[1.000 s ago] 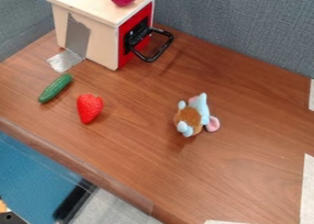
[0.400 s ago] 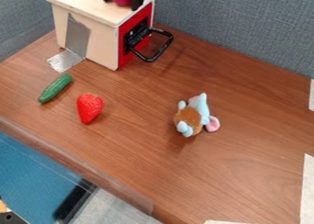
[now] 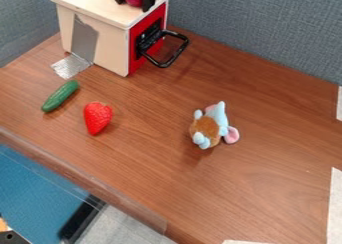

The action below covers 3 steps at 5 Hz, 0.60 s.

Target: Move the red bell pepper from the top of the drawer to table

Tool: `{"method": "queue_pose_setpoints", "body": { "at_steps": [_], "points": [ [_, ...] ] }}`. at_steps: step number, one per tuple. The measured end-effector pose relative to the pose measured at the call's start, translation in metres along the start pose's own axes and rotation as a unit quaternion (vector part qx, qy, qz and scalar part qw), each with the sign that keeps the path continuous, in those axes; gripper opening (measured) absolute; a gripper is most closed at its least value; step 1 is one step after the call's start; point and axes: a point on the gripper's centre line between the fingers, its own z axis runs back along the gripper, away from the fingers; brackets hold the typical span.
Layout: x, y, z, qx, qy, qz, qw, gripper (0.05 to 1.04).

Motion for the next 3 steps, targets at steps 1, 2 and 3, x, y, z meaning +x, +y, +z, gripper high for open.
{"method": "queue_pose_setpoints", "body": {
  "at_steps": [1, 2, 3],
  "points": [
    [-0.018, -0.042, 0.023, -0.014, -0.02, -0.033, 0.9992, 0.747],
    [-0.041, -0.09, 0.051, -0.034, -0.05, -0.076, 0.9953, 0.747],
    [-0.065, -0.132, 0.039, -0.045, -0.03, -0.11, 0.9925, 0.747]
  ]
}}
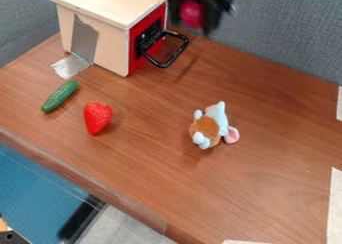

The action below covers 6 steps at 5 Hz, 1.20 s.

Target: Move the red bell pepper from the top of the drawer to table

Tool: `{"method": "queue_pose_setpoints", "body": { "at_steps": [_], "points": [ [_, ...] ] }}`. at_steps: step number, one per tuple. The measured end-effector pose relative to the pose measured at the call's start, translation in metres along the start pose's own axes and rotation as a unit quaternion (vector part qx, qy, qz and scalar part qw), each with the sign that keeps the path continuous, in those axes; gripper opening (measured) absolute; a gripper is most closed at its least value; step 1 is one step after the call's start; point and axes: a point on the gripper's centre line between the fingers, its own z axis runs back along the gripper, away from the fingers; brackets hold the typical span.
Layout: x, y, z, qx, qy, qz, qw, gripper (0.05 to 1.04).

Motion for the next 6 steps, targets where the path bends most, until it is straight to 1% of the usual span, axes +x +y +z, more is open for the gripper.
{"method": "queue_pose_setpoints", "body": {
  "at_steps": [1, 2, 3, 4, 5, 6],
  "points": [
    [-0.024, -0.052, -0.025, -0.007, 0.035, -0.059, 0.9976, 0.747],
    [-0.053, -0.089, -0.038, -0.003, 0.049, -0.09, 0.9947, 0.747],
    [-0.079, -0.119, -0.06, -0.007, 0.059, -0.106, 0.9926, 0.747],
    [-0.1, -0.127, -0.1, 0.015, 0.086, -0.092, 0.992, 0.747],
    [-0.11, -0.126, -0.123, 0.028, 0.092, -0.071, 0.9928, 0.746],
    [-0.108, -0.127, -0.127, 0.029, 0.081, -0.062, 0.9943, 0.803]
  ]
}}
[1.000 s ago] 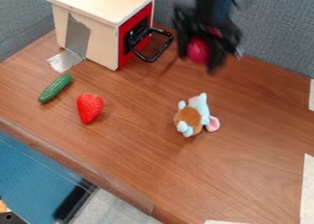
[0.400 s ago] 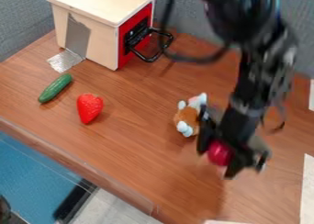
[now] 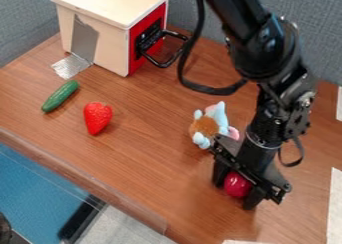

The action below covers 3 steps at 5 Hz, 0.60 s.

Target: Move the red bell pepper from the top of the drawer to table

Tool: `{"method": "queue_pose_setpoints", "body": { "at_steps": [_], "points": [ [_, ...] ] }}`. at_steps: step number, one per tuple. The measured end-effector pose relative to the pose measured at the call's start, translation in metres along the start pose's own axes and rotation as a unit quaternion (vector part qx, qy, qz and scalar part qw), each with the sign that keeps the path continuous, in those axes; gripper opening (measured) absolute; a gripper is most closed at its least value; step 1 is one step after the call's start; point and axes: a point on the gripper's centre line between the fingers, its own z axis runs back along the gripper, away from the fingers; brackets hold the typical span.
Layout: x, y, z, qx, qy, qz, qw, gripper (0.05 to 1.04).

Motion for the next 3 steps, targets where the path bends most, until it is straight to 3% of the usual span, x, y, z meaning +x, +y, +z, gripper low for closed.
{"method": "queue_pose_setpoints", "body": {
  "at_steps": [1, 3],
  "points": [
    [-0.013, -0.001, 0.004, -0.023, 0.006, 0.008, 0.9997, 1.0],
    [-0.009, 0.001, 0.062, -0.05, -0.042, 0.027, 0.9975, 0.999]
  ]
}}
